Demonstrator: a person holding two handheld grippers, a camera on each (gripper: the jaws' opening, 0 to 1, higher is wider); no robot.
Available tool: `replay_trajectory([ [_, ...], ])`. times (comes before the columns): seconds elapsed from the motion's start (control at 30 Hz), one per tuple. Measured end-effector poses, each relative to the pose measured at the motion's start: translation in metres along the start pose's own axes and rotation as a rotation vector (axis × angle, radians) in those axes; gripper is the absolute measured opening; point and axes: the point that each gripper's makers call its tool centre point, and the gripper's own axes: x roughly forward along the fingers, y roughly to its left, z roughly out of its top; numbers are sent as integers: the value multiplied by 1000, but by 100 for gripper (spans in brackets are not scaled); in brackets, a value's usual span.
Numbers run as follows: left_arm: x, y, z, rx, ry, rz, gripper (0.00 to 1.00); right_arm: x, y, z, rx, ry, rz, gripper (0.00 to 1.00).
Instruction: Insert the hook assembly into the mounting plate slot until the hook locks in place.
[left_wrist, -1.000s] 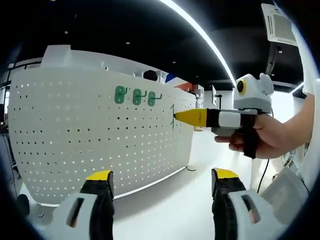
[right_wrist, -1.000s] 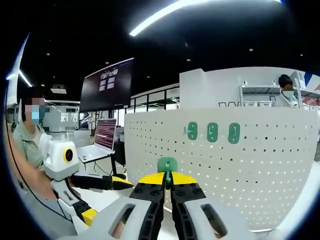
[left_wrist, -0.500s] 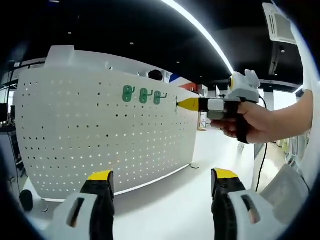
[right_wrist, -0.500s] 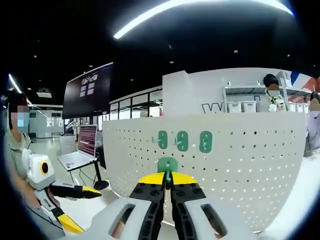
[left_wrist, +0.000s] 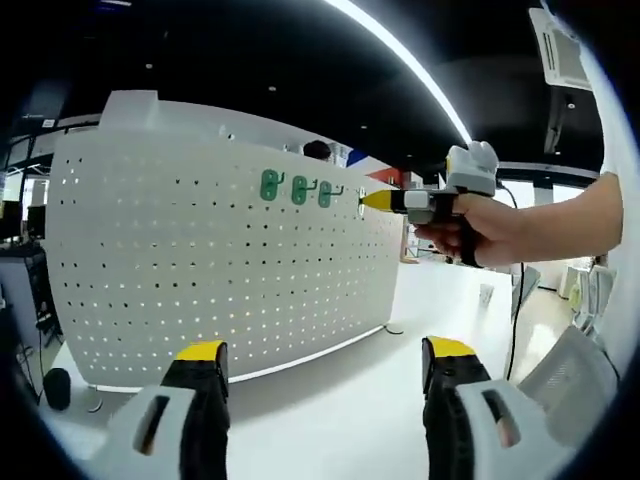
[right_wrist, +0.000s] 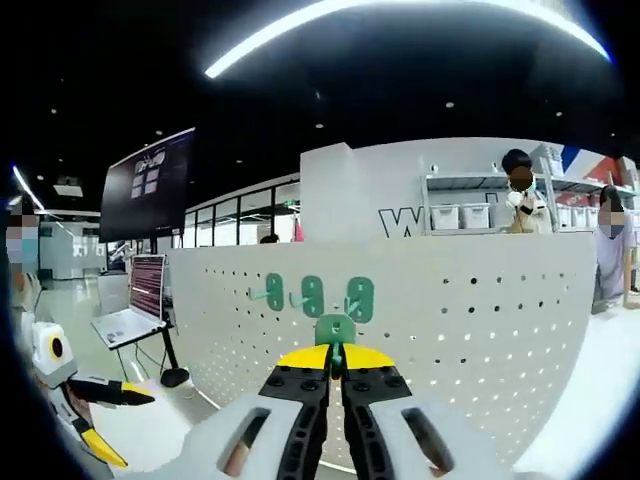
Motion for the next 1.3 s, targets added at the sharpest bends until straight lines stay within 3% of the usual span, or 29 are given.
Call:
replay_trajectory([
  [0.6, -10, 3, -3, -2, -6, 25, 81, 13, -33, 15, -22, -5, -80, 1],
  [1.3, -24, 13, -8, 9, -11, 76, 80, 32, -57, 26, -74, -21, -158, 1],
])
